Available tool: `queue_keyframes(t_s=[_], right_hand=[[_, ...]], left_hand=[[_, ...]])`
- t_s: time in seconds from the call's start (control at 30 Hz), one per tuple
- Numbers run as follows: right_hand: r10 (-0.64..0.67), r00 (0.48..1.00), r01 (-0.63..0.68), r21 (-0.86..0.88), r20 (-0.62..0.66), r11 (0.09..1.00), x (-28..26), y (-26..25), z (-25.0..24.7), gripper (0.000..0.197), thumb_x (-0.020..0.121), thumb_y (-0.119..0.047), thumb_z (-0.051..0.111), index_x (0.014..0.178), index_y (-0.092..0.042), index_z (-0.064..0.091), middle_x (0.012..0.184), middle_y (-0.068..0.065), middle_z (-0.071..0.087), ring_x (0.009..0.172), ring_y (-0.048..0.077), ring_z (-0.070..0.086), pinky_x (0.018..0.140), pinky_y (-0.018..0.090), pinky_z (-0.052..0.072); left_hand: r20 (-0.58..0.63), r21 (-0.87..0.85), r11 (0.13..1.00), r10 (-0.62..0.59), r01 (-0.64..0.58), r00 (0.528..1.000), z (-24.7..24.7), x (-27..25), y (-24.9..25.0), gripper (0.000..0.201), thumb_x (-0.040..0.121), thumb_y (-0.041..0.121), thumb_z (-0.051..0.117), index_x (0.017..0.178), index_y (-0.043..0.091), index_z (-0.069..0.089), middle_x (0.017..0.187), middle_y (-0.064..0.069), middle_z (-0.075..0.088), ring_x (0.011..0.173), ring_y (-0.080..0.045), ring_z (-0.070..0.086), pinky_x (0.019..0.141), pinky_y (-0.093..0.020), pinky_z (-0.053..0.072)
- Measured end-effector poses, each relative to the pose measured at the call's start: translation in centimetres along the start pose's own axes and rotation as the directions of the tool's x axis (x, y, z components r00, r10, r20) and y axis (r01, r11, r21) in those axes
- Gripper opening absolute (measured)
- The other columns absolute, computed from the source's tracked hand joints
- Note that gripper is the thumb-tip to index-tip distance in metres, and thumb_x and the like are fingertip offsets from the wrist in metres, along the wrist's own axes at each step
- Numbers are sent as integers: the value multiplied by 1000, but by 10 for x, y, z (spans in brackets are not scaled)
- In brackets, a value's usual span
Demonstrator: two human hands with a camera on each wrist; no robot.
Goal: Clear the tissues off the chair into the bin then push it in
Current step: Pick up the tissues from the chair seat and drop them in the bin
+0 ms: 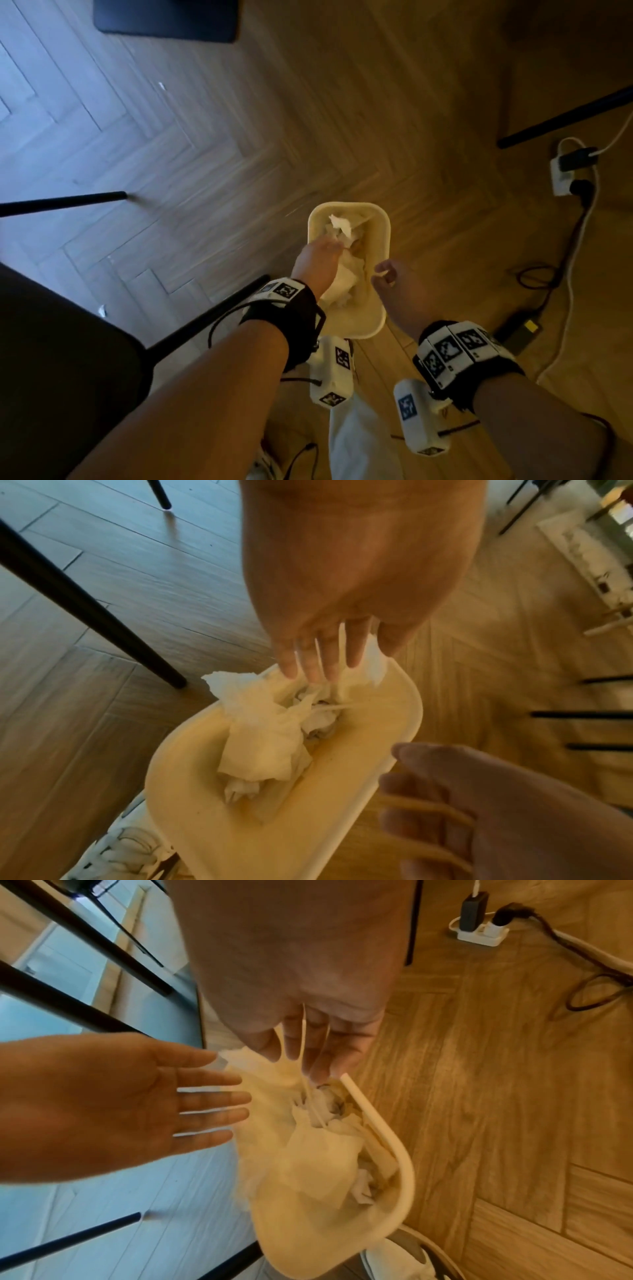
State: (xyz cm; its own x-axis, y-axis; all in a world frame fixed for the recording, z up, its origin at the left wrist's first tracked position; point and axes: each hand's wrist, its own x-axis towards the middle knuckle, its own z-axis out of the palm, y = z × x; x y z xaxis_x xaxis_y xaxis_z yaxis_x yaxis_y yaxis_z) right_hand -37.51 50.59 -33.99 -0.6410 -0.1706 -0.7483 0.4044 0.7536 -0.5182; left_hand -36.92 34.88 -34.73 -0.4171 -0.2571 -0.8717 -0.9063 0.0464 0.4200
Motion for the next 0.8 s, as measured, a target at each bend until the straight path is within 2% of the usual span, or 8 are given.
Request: queue_keyframes(t_s=[0.1, 0.17, 0.23, 0.33, 0.43, 0.53, 0.63, 0.8], right_hand=[[-80, 992, 80, -1, -93, 997, 7, -25, 3, 2, 88, -23, 53, 90, -24, 53, 72, -10, 54, 68, 17, 55, 57, 30, 42], [-113, 985, 115, 5, -134, 993, 13, -37, 2, 2, 89, -22, 53, 90, -22, 55, 71, -11, 53, 63, 11, 52, 51, 25, 36], [-130, 986, 130, -2, -103, 991, 19, -43, 3, 5, 89, -21, 53, 90, -19, 57, 68, -10, 51, 58, 8, 49, 47, 20, 32], [-129, 991, 129, -4, -36, 992, 23, -40, 5, 8, 90, -19, 53, 89, -14, 59, 66, -7, 51, 56, 7, 46, 43, 13, 35], [-97, 995, 97, 0, 3, 995, 21, -29, 9, 9, 89, -17, 54, 86, -13, 60, 67, -2, 54, 59, 13, 49, 53, 22, 40], [-49, 998, 49, 14, 27, 999, 17, -16, 15, 11, 89, -16, 55, 78, -18, 59, 68, 1, 58, 62, 15, 52, 60, 29, 43], [-24, 1000, 24, 29, 3, 999, 8, -14, 17, 17, 89, -16, 54, 73, -22, 56, 68, 2, 58, 60, 15, 50, 60, 29, 42], [16, 981, -13, 16, -191, 1000, -5, -19, 12, 13, 90, -20, 53, 88, -10, 62, 80, 10, 66, 67, 20, 57, 54, 27, 41]], left_hand=[[-264, 8, 998, 64, -64, 962, -23, -8, -17, 21, 91, 25, 47, 98, 17, 64, 90, 0, 65, 78, -14, 59, 62, -27, 44], [-367, 28, 999, 46, -38, 929, -35, -7, -41, 18, 90, 17, 48, 101, 14, 61, 99, -5, 65, 88, -20, 61, 70, -32, 49], [-303, 45, 997, -44, 60, 952, -43, 5, -72, 34, 88, 8, 49, 121, 13, 54, 123, -13, 57, 110, -28, 56, 91, -40, 49], [-28, 200, 975, -94, 98, 995, -39, 28, -109, 64, 83, 7, 52, 142, 26, 34, 144, -10, 39, 130, -28, 43, 106, -45, 40], [171, 368, 925, 32, -94, 985, -27, 39, -114, 43, 86, 19, 53, 128, 28, 52, 119, -1, 61, 109, -20, 59, 93, -37, 49], [101, 451, 884, 83, -120, 991, -27, 28, -100, 17, 91, 18, 48, 90, 12, 64, 81, -2, 64, 78, -21, 62, 67, -30, 48], [-5, 346, 929, 143, -132, 990, -31, 0, -79, 19, 90, 20, 48, 81, 9, 60, 74, -3, 62, 68, -21, 61, 59, -28, 47], [167, 188, 942, 247, -277, 954, 7, -40, -34, 19, 91, 21, 50, 72, 19, 52, 74, 0, 59, 64, -15, 56, 58, -26, 46]])
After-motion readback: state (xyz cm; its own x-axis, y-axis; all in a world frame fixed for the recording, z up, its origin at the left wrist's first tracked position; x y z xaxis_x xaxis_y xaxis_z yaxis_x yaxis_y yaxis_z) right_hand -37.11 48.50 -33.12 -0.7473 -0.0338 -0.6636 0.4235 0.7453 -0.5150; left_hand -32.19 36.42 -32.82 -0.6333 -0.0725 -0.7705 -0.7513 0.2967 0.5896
